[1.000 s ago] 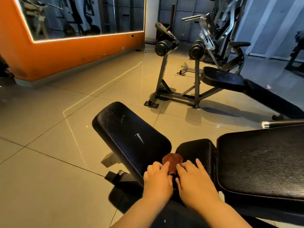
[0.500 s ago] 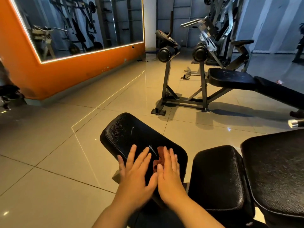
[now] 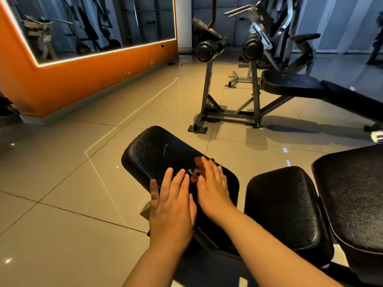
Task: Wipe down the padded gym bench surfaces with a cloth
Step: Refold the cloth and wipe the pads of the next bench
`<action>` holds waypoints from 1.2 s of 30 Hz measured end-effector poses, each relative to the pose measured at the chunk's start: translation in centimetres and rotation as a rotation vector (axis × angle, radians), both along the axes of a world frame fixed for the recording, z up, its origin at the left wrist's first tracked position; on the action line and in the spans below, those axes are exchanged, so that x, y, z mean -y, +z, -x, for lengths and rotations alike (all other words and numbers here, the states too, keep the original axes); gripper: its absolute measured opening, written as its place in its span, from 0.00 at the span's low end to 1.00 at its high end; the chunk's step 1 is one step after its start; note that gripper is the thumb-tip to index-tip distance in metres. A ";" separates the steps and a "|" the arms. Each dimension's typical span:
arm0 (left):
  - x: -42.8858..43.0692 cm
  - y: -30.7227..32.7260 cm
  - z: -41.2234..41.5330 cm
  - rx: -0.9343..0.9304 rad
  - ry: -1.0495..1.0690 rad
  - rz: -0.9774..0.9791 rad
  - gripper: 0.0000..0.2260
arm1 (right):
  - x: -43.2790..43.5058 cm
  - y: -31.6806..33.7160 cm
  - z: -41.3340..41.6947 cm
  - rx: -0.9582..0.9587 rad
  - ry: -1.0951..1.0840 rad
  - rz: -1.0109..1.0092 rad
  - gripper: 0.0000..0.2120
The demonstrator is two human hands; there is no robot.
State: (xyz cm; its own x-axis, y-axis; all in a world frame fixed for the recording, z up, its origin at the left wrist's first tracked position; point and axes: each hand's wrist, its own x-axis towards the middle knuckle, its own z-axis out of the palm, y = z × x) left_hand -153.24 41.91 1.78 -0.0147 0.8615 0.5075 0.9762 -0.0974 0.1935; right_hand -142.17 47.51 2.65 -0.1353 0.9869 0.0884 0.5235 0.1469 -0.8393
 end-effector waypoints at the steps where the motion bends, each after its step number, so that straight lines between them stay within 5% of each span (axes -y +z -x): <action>1: 0.0 0.3 0.0 -0.003 -0.009 -0.013 0.23 | 0.0 0.1 0.2 -0.072 -0.027 0.008 0.23; 4: -0.4 0.7 0.9 0.041 -0.082 -0.039 0.22 | 3.9 -0.6 0.2 -0.382 -0.042 0.007 0.17; 11: -1.2 0.0 1.0 0.139 -0.074 -0.030 0.24 | 1.0 -0.2 0.9 -0.077 0.028 0.003 0.23; 16: -1.4 -0.2 1.1 0.172 -0.127 -0.090 0.23 | 1.5 0.0 0.7 -0.410 -0.066 0.058 0.22; 22: -1.9 -0.5 0.7 0.200 -0.105 -0.138 0.21 | 2.1 -0.7 1.1 -0.065 0.024 -0.045 0.23; 28: -1.6 -0.6 1.0 0.162 -0.116 -0.119 0.22 | -0.5 -0.4 0.6 -0.327 -0.020 0.016 0.22; 32: -2.1 -0.7 0.4 0.170 -0.080 -0.125 0.22 | 3.2 -1.6 0.2 -0.146 0.051 -0.050 0.21; 36: -2.0 -0.8 0.6 0.152 -0.075 -0.155 0.23 | -2.1 0.1 1.0 -0.079 0.033 -0.042 0.22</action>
State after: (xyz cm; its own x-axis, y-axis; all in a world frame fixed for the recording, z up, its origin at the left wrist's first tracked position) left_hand -153.82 43.94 1.02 -0.0400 0.7747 0.6310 0.9261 -0.2084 0.3145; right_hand -143.14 49.63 2.74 -0.1587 0.9772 0.1408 0.4502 0.1986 -0.8706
